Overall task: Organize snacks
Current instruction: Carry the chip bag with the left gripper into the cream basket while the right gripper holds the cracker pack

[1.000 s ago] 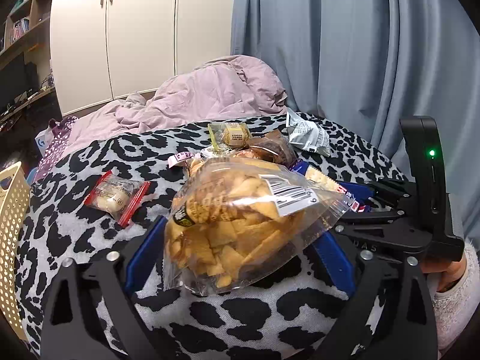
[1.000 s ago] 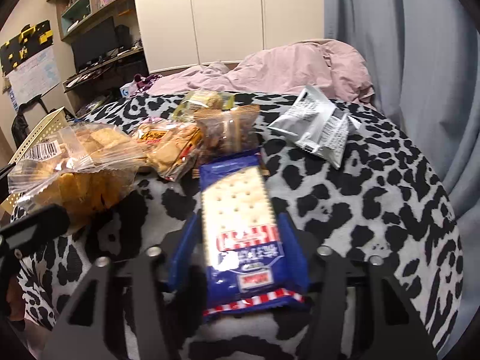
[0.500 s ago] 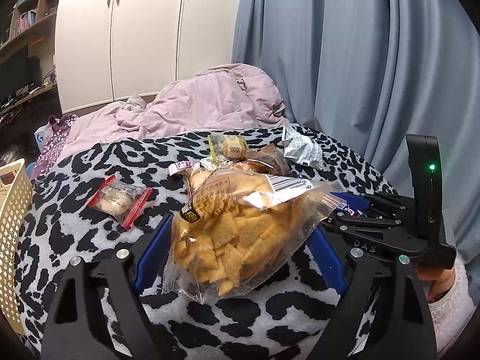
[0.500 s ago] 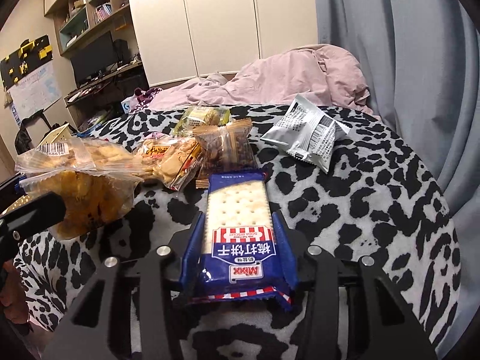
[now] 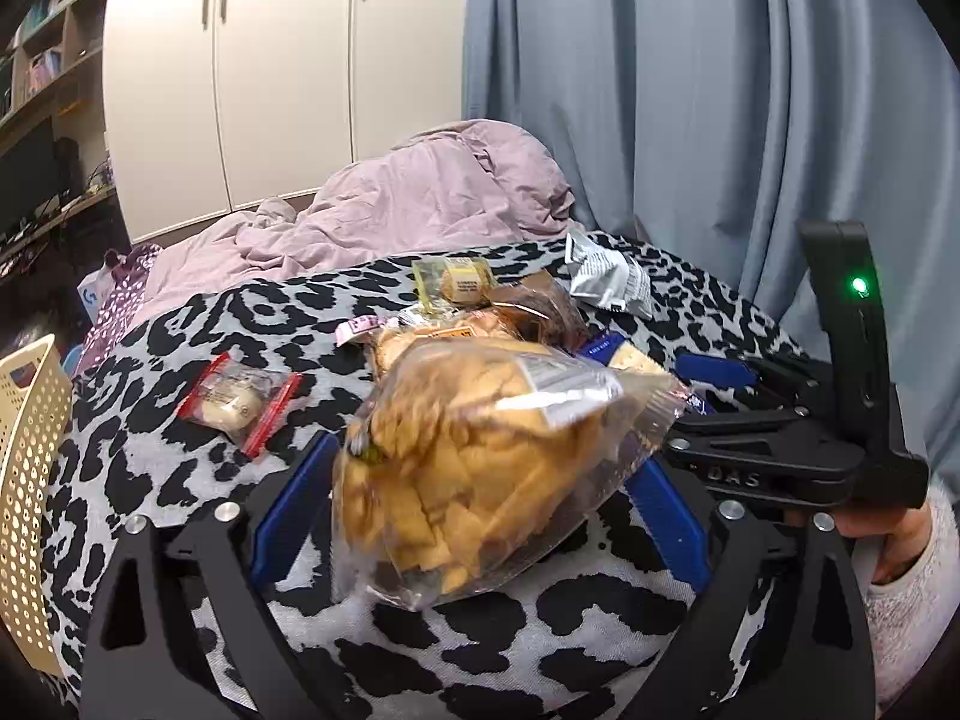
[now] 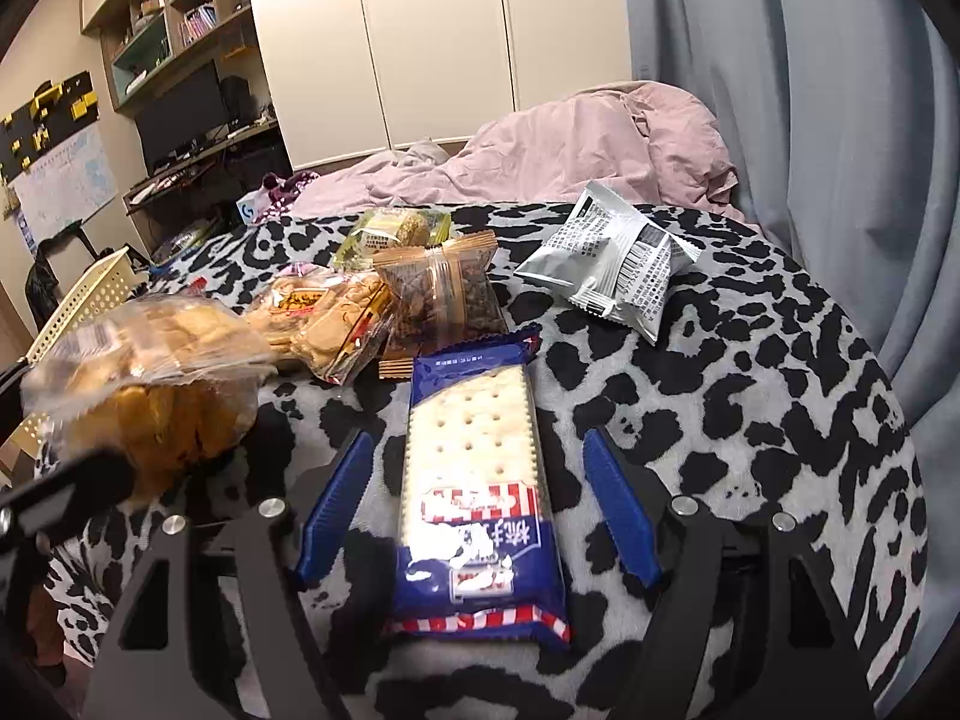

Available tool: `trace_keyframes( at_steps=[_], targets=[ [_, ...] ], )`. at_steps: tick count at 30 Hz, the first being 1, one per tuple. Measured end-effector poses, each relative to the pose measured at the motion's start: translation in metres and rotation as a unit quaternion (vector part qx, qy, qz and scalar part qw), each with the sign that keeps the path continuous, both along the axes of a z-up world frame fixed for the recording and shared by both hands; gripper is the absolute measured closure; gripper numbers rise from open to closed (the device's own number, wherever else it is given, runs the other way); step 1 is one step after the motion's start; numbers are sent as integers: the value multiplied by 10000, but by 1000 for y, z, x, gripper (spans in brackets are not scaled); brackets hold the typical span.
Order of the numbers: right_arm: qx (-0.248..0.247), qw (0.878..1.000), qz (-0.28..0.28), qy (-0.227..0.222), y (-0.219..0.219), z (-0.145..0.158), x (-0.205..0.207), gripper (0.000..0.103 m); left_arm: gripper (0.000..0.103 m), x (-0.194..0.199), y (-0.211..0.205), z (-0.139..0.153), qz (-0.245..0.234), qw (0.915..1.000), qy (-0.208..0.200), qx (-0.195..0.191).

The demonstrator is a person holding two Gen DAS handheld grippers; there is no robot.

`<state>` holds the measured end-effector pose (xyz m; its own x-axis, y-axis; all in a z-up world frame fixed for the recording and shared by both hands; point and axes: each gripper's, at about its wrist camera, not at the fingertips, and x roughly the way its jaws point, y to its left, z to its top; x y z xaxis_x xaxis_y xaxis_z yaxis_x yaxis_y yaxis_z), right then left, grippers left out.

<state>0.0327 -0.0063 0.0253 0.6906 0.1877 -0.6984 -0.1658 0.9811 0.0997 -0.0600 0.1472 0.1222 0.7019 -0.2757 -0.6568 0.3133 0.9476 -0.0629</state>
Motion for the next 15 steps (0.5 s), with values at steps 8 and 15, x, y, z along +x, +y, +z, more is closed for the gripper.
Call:
trace_keyframes(
  at_steps=[8, 15],
  targets=[
    [-236, 9997, -8, 96, 5, -7, 8, 55, 5, 5, -5, -7, -19, 10000, -36, 53],
    [-2, 9999, -114, -9, -2, -1, -2, 59, 22, 4, 4, 0, 85, 9998, -69, -186]
  ],
)
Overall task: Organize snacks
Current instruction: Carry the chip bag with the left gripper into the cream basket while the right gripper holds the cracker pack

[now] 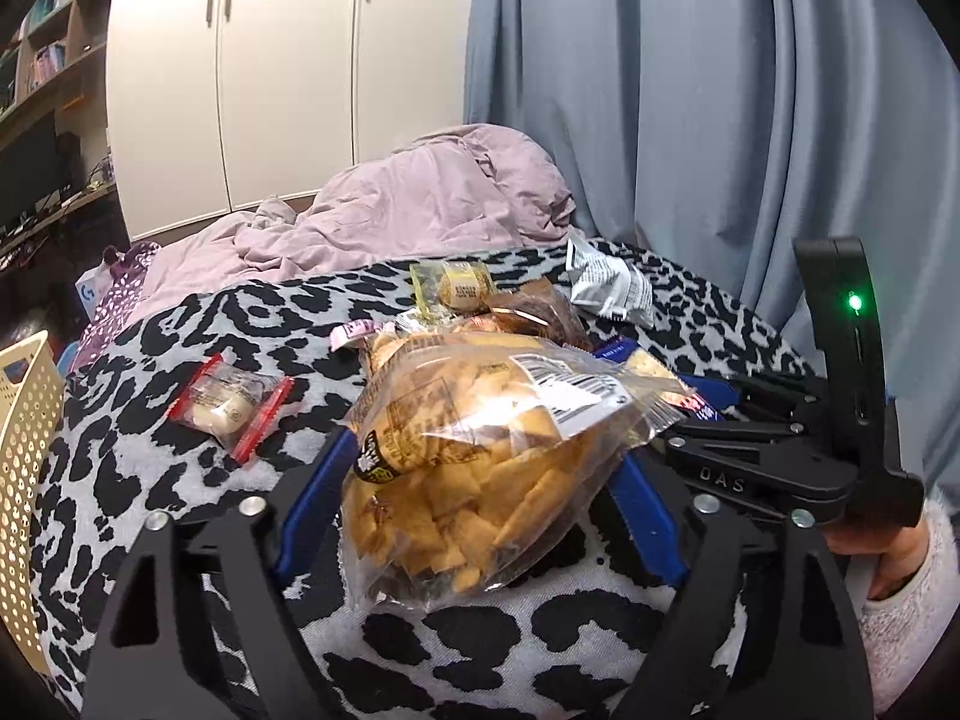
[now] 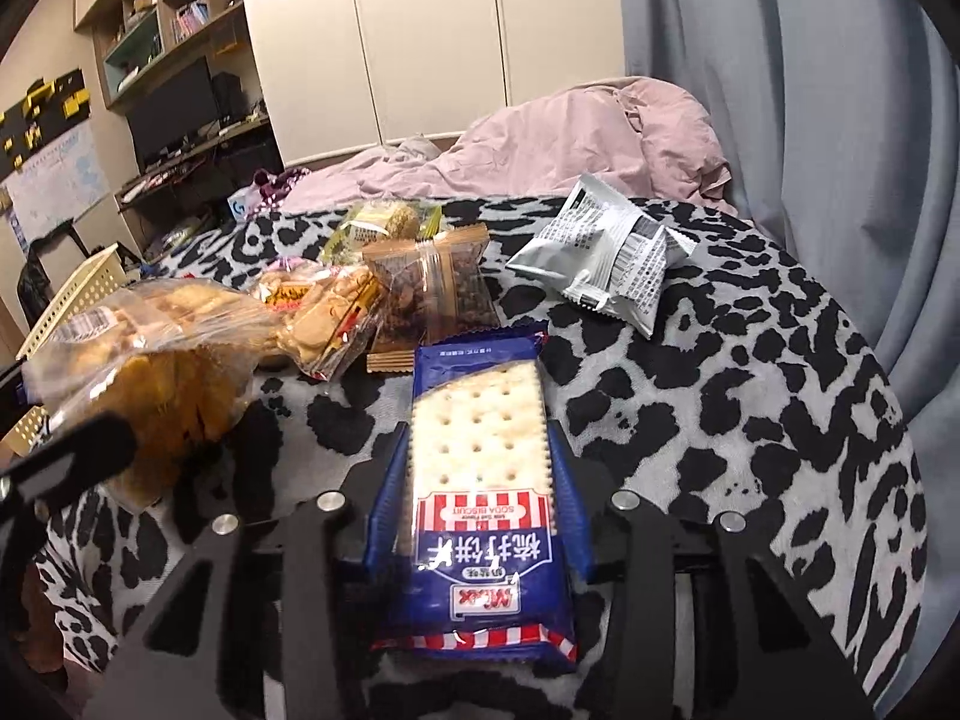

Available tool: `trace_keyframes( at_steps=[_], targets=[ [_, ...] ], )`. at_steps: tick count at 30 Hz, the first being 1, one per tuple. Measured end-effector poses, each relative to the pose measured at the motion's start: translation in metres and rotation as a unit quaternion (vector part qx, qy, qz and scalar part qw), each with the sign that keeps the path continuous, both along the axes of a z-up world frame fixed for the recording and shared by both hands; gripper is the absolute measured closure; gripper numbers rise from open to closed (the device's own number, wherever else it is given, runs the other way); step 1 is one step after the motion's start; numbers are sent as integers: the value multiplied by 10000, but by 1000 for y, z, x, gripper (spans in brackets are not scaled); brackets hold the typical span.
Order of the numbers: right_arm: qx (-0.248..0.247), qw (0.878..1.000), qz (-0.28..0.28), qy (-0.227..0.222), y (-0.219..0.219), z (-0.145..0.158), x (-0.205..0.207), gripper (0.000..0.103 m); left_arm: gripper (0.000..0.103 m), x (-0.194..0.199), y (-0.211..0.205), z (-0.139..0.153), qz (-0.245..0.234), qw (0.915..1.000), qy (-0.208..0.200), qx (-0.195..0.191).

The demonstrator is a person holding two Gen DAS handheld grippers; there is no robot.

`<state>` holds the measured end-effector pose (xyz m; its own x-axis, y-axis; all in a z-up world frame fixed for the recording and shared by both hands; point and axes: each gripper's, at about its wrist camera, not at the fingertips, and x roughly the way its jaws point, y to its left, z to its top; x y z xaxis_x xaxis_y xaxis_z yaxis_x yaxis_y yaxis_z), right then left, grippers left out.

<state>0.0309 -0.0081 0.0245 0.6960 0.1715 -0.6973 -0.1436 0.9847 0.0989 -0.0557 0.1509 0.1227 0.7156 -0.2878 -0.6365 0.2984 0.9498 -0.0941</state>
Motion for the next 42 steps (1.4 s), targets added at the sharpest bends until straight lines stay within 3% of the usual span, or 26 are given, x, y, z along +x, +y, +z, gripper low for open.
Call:
trace_keyframes(
  at_steps=[9, 17, 24, 26, 32, 33, 42],
  targets=[
    [185, 9992, 33, -345, 3, 25, -16, 59, 23, -15, 17, 33, 160, 9988, -379, -255],
    [214, 9987, 163, -432, 14, 34, -23, 59, 24, -22, 37, 53, 399, 9969, -636, -251],
    [232, 9991, 205, -287, 17, 23, -19, 59, 23, -8, 44, 23, 500, 9984, -170, -184],
    [237, 9992, 199, -268, 17, 21, -18, 59, 23, -6, 42, 15, 470, 9987, -208, -65],
    [271, 9993, 174, -214, 14, 17, -14, 59, 12, 0, 33, 2, 319, 9992, -128, 224],
    [277, 9993, 179, -196, 15, 15, -14, 59, 8, 3, 34, -1, 316, 9993, -42, 214],
    [287, 9993, 216, -144, 18, 10, -9, 59, 8, 24, 52, -20, 476, 9984, 286, 43]
  ],
)
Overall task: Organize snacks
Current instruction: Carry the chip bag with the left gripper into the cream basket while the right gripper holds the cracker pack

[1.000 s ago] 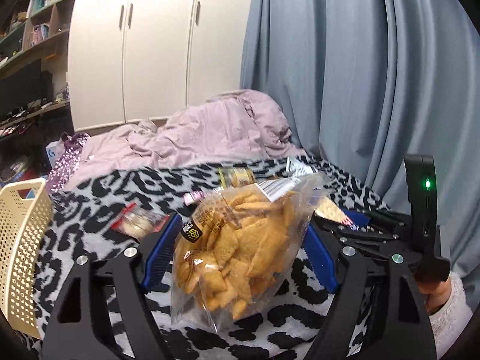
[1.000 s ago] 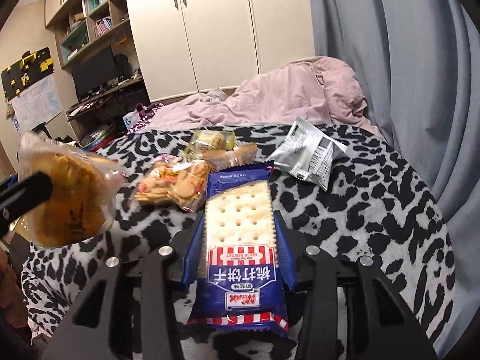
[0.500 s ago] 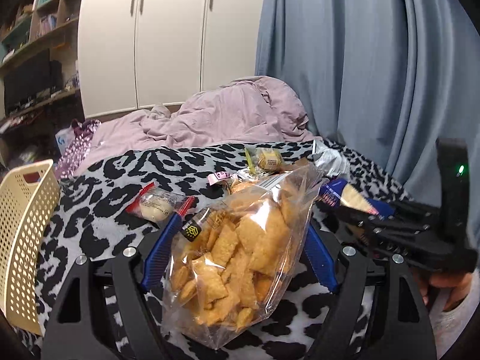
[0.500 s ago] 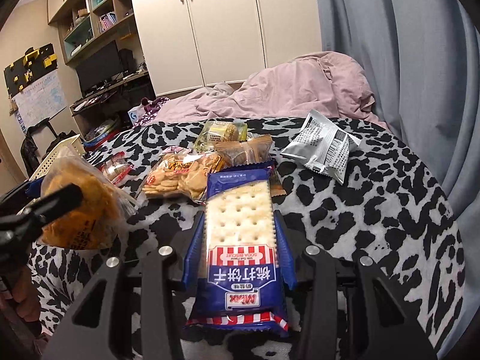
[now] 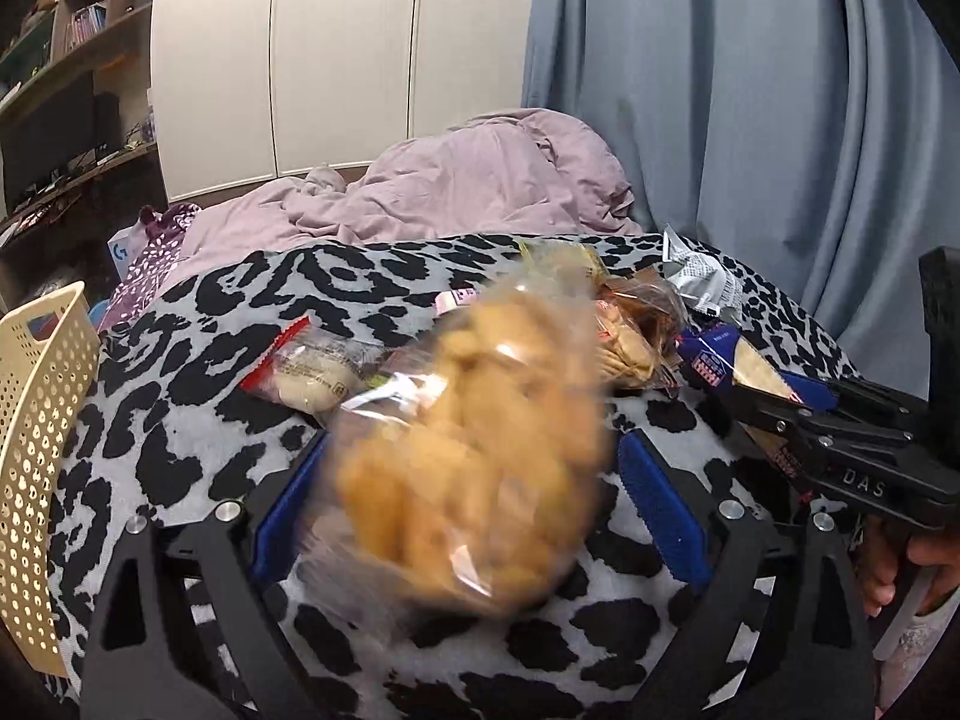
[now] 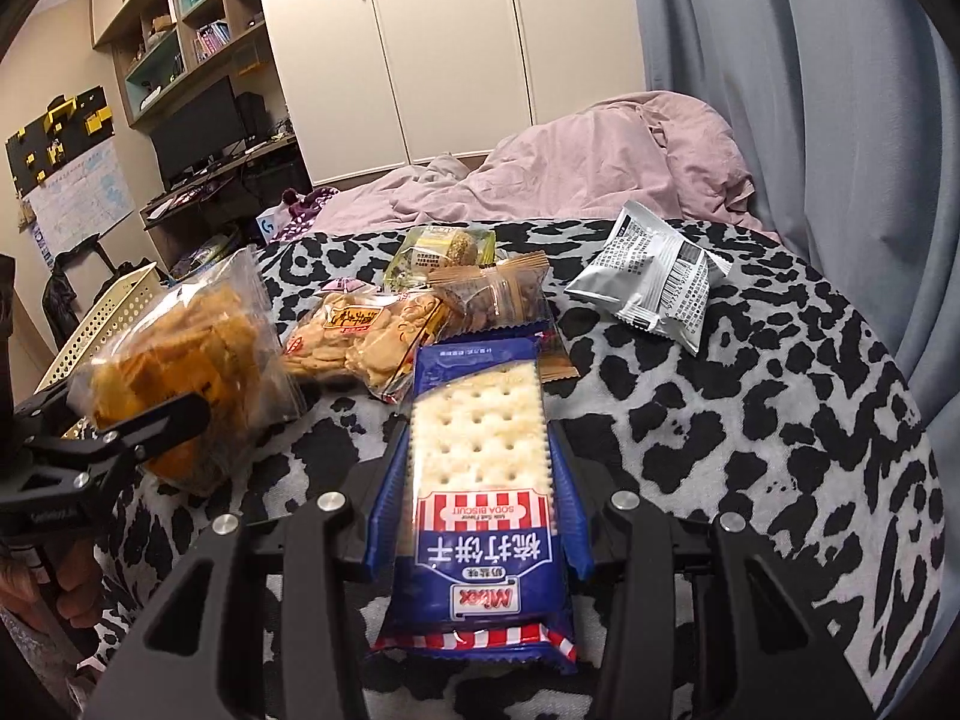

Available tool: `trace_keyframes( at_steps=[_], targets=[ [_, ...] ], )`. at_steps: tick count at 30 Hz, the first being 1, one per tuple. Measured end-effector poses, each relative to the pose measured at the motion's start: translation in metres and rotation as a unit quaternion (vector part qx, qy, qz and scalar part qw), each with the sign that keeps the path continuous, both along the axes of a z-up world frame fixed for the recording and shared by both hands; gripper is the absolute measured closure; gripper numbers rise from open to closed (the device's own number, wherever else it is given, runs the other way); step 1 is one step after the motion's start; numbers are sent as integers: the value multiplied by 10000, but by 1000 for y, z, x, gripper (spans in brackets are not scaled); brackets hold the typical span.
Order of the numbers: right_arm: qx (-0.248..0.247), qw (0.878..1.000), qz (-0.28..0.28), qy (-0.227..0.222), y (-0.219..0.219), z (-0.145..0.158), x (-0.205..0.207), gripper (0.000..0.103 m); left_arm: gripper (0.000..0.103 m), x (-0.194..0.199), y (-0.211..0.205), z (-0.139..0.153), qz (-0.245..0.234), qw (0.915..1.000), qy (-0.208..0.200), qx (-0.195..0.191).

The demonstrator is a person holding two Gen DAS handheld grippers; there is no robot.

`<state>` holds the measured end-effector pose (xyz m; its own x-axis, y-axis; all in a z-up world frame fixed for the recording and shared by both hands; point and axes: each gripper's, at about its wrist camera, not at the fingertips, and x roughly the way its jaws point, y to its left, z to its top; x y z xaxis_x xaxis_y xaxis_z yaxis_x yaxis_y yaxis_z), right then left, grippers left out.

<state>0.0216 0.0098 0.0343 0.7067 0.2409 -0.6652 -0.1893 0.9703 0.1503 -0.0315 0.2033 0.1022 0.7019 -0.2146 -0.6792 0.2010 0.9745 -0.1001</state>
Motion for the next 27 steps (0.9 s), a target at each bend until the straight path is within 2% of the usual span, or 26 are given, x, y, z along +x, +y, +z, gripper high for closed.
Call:
trace_keyframes(
  at_steps=[1, 2, 3, 6, 12, 20, 27],
  targets=[
    [2, 10000, 2, 3, 0, 0, 0, 59, 9, 1, 0, 0, -6, 10000, 6, -10],
    [0, 10000, 5, 0, 0, 0, 0, 59, 15, 3, 1, -1, -36, 10000, 45, -72],
    [0, 10000, 8, 0, 1, 0, 0, 59, 28, 6, 2, -4, -101, 9997, 131, -201],
    [13, 10000, 0, 0, 1, 0, 0, 59, 33, 9, 4, -6, -53, 9993, 183, -328],
    [75, 9999, -42, -81, 1, 5, -7, 59, 36, -1, 7, 3, 123, 9994, 31, -309],
    [135, 9995, 45, -295, 6, 21, -16, 59, 35, -24, 12, 40, 383, 9971, -659, 75],
    [132, 9990, 184, -395, 21, 31, -17, 59, 35, -30, 34, 50, 804, 9929, -841, 235]
  ],
)
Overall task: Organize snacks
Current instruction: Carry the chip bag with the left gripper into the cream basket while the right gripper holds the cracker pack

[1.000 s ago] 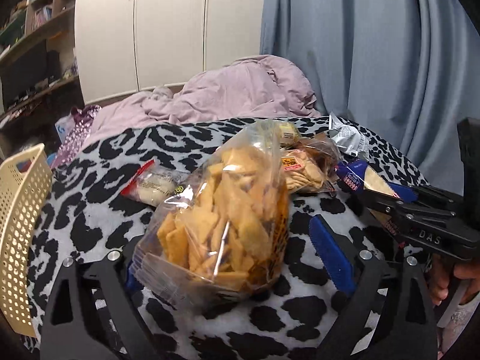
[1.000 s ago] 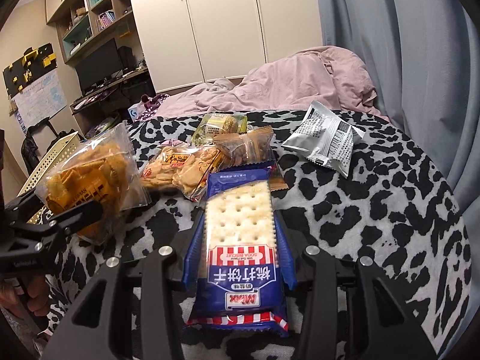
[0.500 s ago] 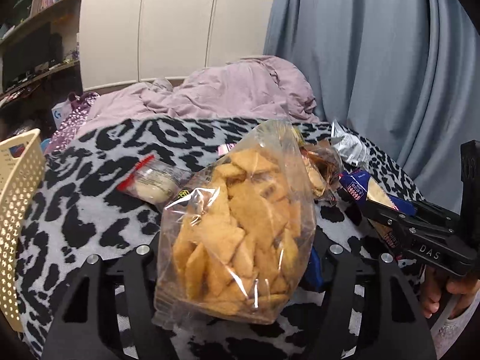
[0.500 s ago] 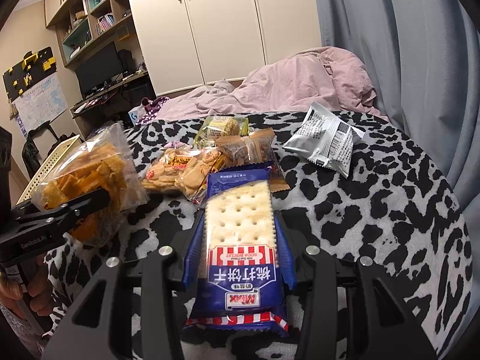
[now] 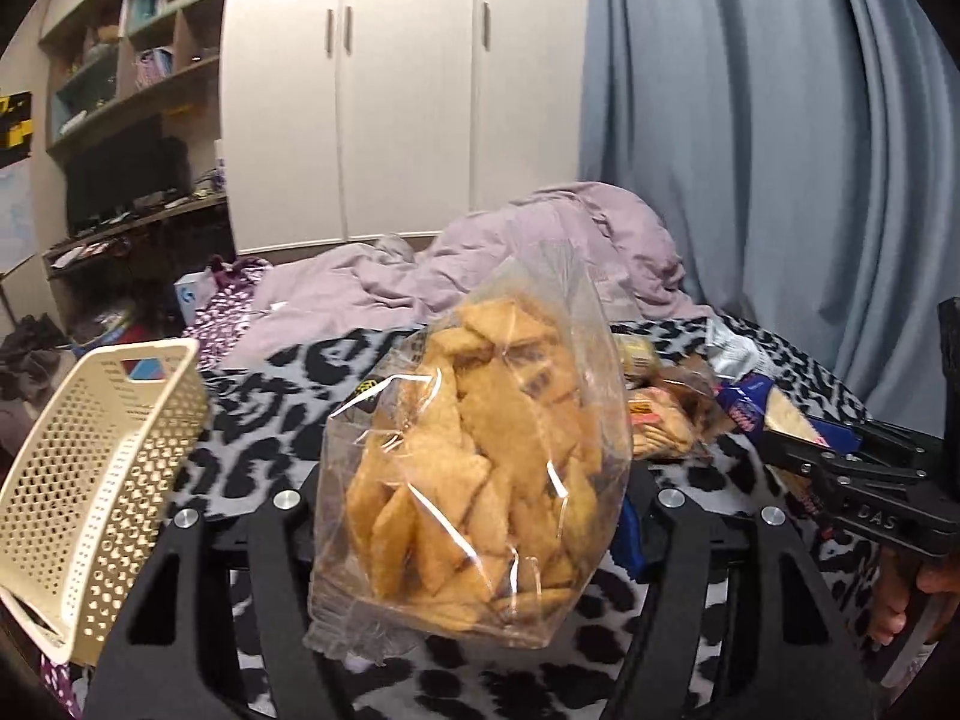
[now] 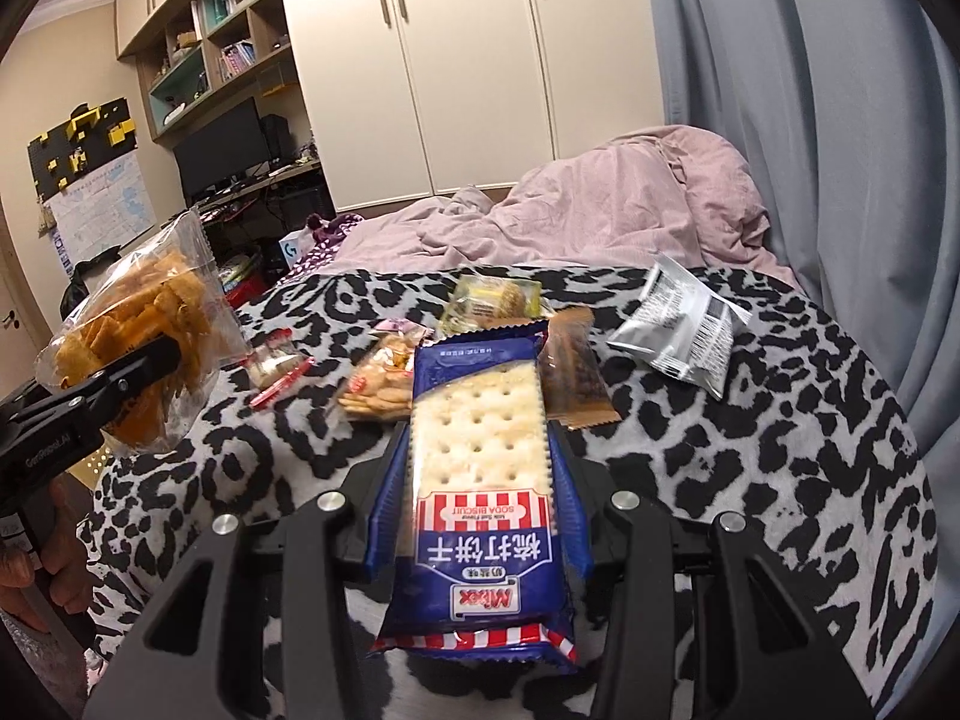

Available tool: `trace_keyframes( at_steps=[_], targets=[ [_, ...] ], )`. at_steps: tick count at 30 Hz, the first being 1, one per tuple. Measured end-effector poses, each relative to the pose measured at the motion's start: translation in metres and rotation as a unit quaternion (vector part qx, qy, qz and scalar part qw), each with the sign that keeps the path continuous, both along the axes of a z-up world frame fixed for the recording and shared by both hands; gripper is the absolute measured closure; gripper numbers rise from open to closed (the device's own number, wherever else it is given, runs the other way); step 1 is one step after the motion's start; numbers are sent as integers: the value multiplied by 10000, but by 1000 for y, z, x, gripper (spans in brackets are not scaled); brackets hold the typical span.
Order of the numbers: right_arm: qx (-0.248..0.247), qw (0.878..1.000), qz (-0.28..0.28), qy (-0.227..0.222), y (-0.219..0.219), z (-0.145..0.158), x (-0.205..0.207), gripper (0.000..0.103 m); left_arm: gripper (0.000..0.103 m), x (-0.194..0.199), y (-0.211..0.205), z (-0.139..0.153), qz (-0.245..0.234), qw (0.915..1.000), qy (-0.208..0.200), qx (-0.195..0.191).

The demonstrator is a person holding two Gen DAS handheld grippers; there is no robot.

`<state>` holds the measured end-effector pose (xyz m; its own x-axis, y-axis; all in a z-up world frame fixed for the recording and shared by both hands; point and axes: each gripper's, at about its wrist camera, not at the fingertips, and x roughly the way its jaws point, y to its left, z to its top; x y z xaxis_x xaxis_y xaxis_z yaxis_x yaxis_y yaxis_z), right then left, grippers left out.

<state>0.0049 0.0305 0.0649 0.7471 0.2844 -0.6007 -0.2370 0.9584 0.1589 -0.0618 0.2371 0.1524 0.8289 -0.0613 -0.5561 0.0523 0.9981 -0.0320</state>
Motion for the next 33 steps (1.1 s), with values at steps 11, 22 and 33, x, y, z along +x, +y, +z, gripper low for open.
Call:
trace_keyframes(
  at_steps=[11, 22, 33],
  targets=[
    [-56, 9992, 389, -61, 40, 8, 3, 59, 35, -13, 62, 12, 876, 9959, -225, 82],
    [-110, 9968, 792, -17, 78, 8, 9, 59, 35, -28, 122, 20, 1791, 9828, -366, 255],
    [-235, 9927, 1177, 64, 115, 3, 13, 59, 35, -43, 188, 11, 2624, 9645, -256, 147]
  ],
)
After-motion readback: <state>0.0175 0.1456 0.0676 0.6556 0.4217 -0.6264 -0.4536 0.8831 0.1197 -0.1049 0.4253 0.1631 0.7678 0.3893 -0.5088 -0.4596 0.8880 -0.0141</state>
